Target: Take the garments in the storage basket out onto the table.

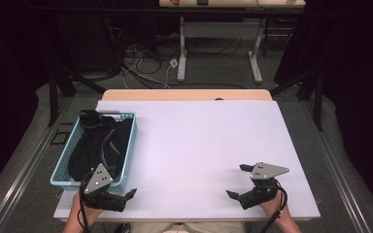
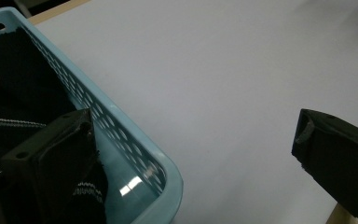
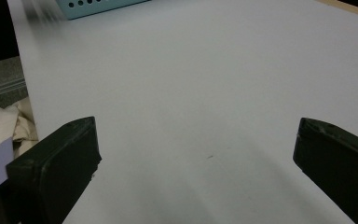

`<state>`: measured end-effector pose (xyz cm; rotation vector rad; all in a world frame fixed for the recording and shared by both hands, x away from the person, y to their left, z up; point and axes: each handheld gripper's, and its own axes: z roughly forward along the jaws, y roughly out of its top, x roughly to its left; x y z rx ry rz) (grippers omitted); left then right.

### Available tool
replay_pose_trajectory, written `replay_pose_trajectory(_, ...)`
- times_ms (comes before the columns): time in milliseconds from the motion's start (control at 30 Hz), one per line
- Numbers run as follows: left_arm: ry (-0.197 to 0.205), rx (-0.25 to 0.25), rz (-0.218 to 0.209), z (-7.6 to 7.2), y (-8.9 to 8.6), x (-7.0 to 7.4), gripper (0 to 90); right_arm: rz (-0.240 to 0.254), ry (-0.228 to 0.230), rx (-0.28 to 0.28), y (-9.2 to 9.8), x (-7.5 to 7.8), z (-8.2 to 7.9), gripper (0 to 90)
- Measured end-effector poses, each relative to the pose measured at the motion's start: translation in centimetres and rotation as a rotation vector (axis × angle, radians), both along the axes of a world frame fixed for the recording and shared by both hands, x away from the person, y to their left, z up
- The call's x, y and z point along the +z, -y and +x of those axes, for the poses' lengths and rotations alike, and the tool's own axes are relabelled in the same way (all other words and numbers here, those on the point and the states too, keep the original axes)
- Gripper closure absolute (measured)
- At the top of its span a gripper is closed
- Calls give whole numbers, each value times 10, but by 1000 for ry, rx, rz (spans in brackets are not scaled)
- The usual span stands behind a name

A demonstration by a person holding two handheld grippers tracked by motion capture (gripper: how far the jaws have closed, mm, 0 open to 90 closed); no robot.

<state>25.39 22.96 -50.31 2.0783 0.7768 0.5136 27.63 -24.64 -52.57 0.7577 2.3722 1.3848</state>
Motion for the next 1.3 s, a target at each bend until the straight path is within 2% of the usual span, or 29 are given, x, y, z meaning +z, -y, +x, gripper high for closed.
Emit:
replay_pose_trajectory(367,0,10,9,0,-1,2,0,-4,-11,-3,0,0,0,0)
replay_pose_trajectory(500,-15,19,8,0,-1,3,0,3,-5,-2,-1,0,0,0)
replay_pose_trajectory(733,-3,32,18,1,-4,9,0,-5,-8,-5,-1,-1,0,0)
replay_pose_trajectory(1300,6,98,27,11,-16,23,0,-13,-5,-20,-1,-1,0,0)
